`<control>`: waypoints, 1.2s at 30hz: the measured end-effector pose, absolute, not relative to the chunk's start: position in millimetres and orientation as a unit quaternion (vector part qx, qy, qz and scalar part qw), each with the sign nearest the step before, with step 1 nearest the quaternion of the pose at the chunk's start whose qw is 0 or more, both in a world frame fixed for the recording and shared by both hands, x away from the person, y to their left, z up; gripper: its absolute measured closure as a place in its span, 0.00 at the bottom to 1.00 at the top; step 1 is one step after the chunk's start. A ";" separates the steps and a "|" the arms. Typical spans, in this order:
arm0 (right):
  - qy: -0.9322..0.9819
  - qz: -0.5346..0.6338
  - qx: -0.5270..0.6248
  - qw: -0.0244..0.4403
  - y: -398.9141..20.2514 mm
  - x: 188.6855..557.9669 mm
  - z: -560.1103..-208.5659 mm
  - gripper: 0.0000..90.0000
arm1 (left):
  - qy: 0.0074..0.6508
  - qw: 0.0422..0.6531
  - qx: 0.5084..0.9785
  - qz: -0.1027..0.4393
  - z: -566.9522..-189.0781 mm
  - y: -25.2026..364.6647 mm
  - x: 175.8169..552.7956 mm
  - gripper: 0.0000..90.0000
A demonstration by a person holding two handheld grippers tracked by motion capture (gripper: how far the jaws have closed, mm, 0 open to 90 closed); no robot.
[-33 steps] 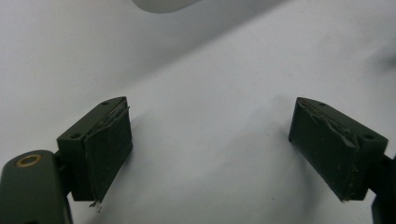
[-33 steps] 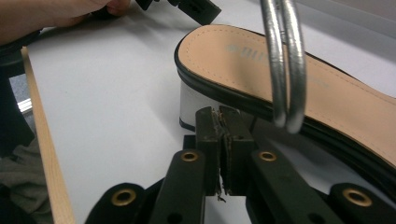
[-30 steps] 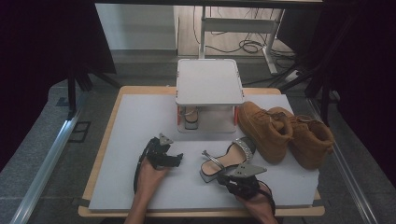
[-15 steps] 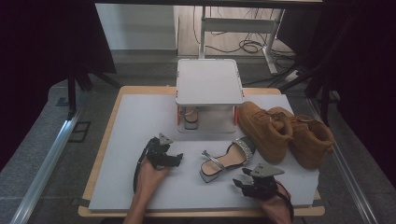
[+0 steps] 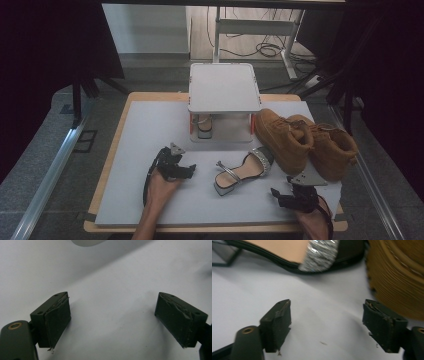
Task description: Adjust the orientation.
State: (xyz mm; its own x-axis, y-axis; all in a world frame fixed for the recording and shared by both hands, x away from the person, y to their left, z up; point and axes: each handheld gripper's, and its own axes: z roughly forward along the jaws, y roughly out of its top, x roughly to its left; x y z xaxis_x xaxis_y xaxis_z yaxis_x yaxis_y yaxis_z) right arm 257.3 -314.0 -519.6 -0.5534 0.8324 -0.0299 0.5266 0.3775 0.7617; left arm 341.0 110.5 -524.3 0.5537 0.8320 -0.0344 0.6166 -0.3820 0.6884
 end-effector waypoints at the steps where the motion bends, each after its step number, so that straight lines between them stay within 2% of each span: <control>1: 0.803 0.360 0.427 0.210 -316.2 258.0 -521.1 0.21 | 0.444 0.334 0.815 0.161 -524.3 110.5 341.1 0.14; 3: 0.799 0.365 0.431 0.206 -320.2 259.4 -524.2 0.17 | 0.444 0.334 0.815 0.161 -524.3 110.4 341.0 0.14; 19: 0.792 0.373 0.437 0.208 -322.0 257.9 -527.0 0.16 | 0.428 0.342 0.824 0.147 -522.3 116.0 334.7 0.17; 27: 0.791 0.374 0.437 0.208 -322.2 257.7 -527.3 0.16 | 0.399 0.345 0.838 0.135 -517.0 115.3 327.2 0.16; 36: 0.791 0.374 0.437 0.208 -322.2 257.5 -527.4 0.16 | 0.365 0.375 0.845 0.105 -503.2 118.3 310.2 0.16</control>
State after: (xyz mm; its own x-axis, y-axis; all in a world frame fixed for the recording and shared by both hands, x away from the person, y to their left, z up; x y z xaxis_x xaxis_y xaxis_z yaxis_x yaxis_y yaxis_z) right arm 257.5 -322.2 -527.4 -0.5305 0.8477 -0.0025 0.5357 0.3376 0.7740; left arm 310.2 118.3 -503.2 0.7110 0.6965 -0.0971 0.5390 -0.4510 0.7114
